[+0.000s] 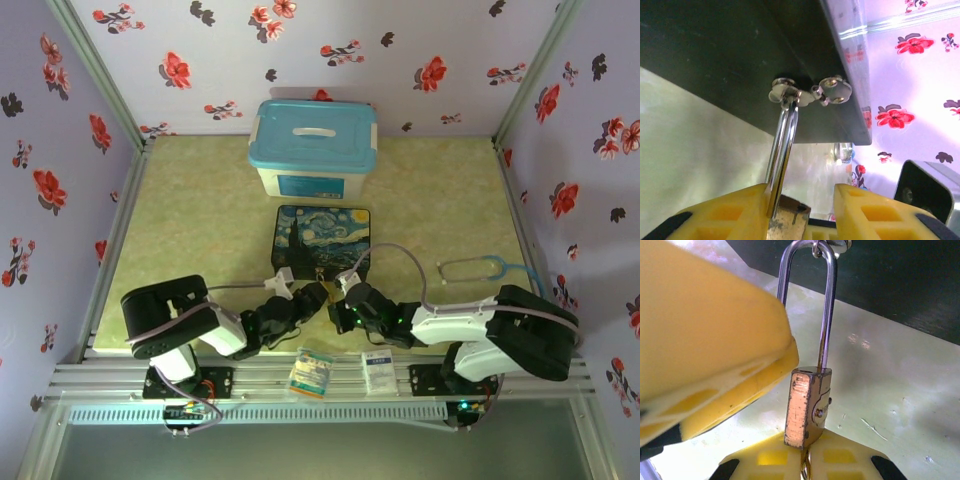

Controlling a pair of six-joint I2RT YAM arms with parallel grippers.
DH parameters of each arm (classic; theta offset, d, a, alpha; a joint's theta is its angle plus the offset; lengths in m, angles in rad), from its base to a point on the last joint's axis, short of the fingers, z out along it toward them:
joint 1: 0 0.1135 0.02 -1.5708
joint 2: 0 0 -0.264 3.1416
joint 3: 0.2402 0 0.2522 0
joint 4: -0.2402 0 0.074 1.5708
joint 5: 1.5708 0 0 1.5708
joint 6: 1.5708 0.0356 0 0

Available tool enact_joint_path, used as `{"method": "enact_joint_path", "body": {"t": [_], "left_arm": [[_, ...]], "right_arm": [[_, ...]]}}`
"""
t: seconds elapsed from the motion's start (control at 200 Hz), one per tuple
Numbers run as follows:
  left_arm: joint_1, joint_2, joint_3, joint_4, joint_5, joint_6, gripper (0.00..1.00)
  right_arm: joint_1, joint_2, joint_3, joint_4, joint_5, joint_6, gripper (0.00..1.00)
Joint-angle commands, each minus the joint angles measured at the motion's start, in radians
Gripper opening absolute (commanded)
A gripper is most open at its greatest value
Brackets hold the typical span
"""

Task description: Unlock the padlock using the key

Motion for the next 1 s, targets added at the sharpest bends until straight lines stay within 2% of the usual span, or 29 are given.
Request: {"method": "enact_joint_path", "body": {"t": [0.0, 0.115, 0.215, 0.44, 0.525, 0.645, 0.775, 0.93, 0.995], "left_arm": [[-0.030, -0.025, 0.024, -0.072, -0.045, 0.040, 0.35], [-0.037, -0.018, 0.028, -0.138, -0.044, 0.048, 0.35], [-0.027, 0.005, 0.061, -0.175, -0.041, 0.068, 0.30], [-0.006, 0.067, 0.096, -0.134, 0.008, 0.099, 0.30], [0.012, 0.054, 0.111, -0.198, 0.033, 0.115, 0.26], [0.026, 0.017, 0.105, -0.268, 0.040, 0.134, 0.15], [0.033, -0.075, 0.101, -0.420, 0.006, 0.166, 0.15], [0.036, -0.223, 0.152, -0.725, -0.052, 0.260, 0.12], [0.039, -0.274, 0.162, -0.809, -0.078, 0.291, 0.10]], "right_arm": [[0.001, 0.004, -0.012, 0.042, -0.001, 0.027, 0.08], [0.001, -0.003, -0.020, 0.069, -0.010, 0.039, 0.08], [0.000, 0.001, -0.021, 0.074, -0.019, 0.044, 0.09], [0.016, 0.016, 0.002, 0.036, -0.014, 0.014, 0.10], [0.020, 0.019, 0.006, 0.031, -0.008, 0.010, 0.11], [0.020, 0.021, 0.009, 0.035, -0.010, 0.011, 0.16], [0.020, -0.001, -0.007, 0.028, 0.003, 0.025, 0.24], [0.012, -0.080, -0.048, -0.027, 0.035, 0.048, 0.39], [0.009, -0.143, -0.069, -0.057, 0.054, 0.063, 0.43]]}}
